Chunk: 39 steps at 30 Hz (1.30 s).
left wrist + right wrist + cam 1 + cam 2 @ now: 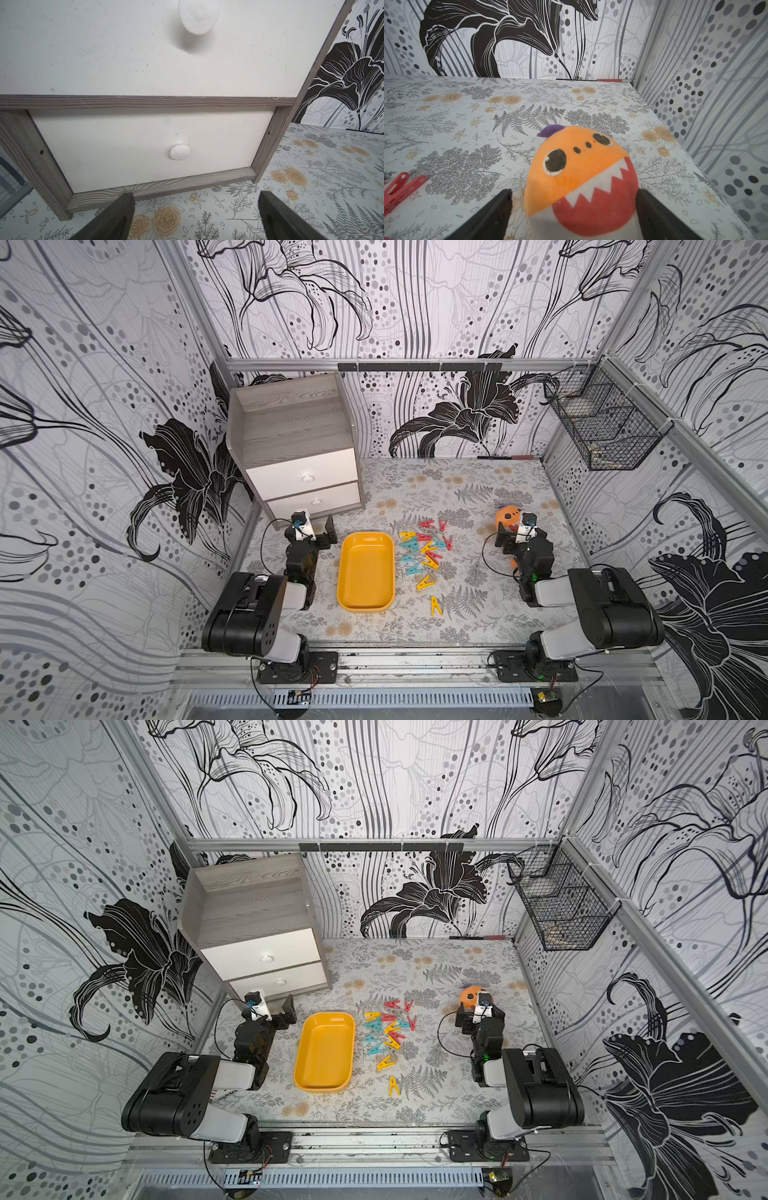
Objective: Put the clothespins into the storage box
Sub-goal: Pick up the clothespin from the center of the board.
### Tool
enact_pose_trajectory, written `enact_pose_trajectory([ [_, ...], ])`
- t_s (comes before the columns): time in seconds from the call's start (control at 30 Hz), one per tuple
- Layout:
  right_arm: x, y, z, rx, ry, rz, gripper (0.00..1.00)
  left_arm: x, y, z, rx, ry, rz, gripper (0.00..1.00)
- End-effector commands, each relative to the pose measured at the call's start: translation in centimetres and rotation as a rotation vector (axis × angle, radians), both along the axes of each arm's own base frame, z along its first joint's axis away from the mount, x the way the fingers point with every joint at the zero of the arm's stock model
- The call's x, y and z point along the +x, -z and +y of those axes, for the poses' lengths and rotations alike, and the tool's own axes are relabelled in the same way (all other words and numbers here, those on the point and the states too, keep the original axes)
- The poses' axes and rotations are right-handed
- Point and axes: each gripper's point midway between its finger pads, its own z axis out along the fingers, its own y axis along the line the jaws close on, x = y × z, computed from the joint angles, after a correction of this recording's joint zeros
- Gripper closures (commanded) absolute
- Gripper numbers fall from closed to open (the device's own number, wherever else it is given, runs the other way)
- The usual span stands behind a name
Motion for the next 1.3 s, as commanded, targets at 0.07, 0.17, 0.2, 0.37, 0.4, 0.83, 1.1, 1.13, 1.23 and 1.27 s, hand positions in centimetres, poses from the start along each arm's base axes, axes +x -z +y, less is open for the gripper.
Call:
enact_pose_trajectory([
  [0.07,0.18,-0.41,-0.04,0.012,-0.004,-0.019,0.03,-0.01,-1.02,0.09,0.009,-0.006,-0.043,0.02],
  [0.17,0.21,-0.48,-0.05,0.011,-0.004,-0.021,0.03,0.01,-1.10,0.12,0.010,-0.007,-0.045,0.02],
  [0.2,0.19,-0.43,-0.01,0.011,-0.005,-0.019,0.03,0.00,-1.01,0.09,0.010,-0.006,-0.043,0.02],
  [0.37,0.15,-0.42,-0.01,0.010,-0.005,-0.020,0.03,0.00,-1.04,0.08,0.008,-0.005,-0.044,0.02],
  [0.4,0.22,-0.51,-0.02,0.011,-0.005,-0.022,0.03,0.00,-0.99,0.09,0.009,-0.006,-0.042,0.02],
  [0.83,0.22,-0.50,-0.01,0.010,-0.005,-0.022,0.03,0.07,-1.02,0.03,0.008,-0.003,-0.042,0.02],
  [1.1,0.21,-0.50,-0.03,0.012,-0.005,-0.022,0.03,0.14,-1.04,0.03,0.005,0.003,-0.042,0.02],
  [1.13,0.20,-0.47,-0.02,0.011,-0.005,-0.021,0.03,0.14,-1.01,0.04,0.003,0.003,-0.041,0.02],
  [1.23,0.24,-0.52,-0.04,0.012,-0.005,-0.022,0.03,-0.02,-1.02,0.12,0.000,0.001,-0.040,0.02],
  [1.27,0.32,-0.44,0.01,0.016,-0.008,-0.017,0.03,0.11,-1.21,0.07,0.000,0.004,-0.037,0.02],
])
